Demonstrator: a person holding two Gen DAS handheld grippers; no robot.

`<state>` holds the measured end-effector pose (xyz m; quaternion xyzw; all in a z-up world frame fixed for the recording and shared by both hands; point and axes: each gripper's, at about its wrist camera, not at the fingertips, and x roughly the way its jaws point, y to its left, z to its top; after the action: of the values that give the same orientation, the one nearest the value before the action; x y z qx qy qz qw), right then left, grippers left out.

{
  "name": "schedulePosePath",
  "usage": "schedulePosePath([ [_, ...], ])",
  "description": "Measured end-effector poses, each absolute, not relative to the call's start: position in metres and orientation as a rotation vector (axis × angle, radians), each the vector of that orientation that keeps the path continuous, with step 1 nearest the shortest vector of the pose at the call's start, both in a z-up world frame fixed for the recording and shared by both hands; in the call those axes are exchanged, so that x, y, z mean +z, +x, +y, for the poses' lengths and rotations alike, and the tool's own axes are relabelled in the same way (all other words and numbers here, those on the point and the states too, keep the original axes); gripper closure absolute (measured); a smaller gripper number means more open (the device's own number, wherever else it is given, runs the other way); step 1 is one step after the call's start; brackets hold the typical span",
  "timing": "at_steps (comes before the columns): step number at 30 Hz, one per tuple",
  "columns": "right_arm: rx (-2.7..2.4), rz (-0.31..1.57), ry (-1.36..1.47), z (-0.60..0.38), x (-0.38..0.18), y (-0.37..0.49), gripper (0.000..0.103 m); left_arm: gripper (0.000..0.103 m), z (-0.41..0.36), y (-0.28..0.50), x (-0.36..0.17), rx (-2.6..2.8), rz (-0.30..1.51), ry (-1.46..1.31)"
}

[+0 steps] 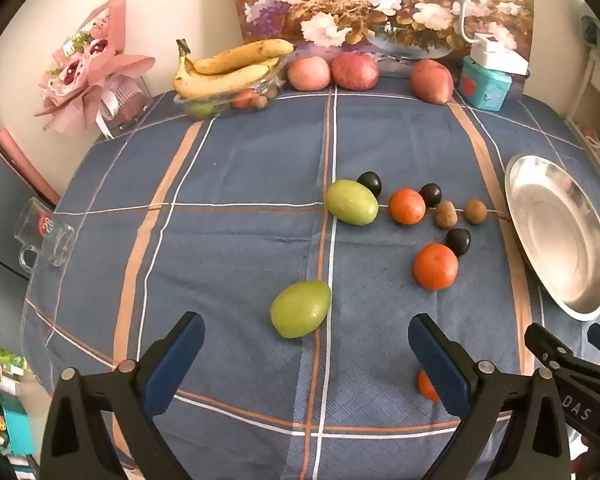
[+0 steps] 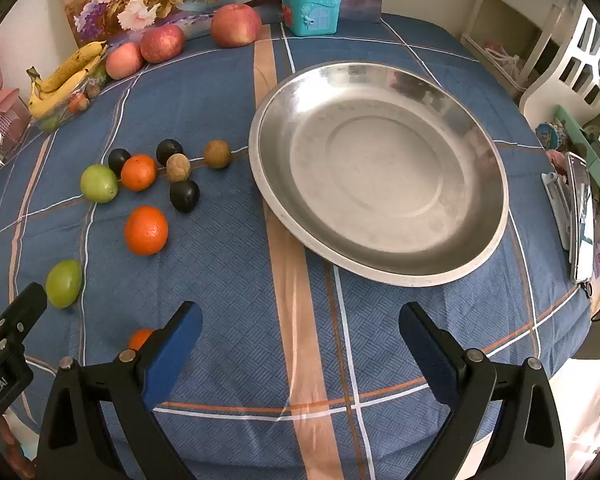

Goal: Organize fruits

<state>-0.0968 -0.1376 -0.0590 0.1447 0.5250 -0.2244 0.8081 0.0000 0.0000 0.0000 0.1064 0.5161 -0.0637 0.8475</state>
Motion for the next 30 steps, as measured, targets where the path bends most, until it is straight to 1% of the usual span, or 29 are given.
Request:
schedulePosePath([
  [15, -0.484, 1.122, 0.306, -0.136, -0.058, -0.097, 0.004, 0.000, -0.001, 0.000, -0.002, -0.134, 1.105, 0.213],
  [30, -0.480, 1.123, 0.307, -0.138, -0.059, -0.097, 0.004, 0.000, 0.001, 0.005, -0.019, -0.130, 1.213, 0.188],
])
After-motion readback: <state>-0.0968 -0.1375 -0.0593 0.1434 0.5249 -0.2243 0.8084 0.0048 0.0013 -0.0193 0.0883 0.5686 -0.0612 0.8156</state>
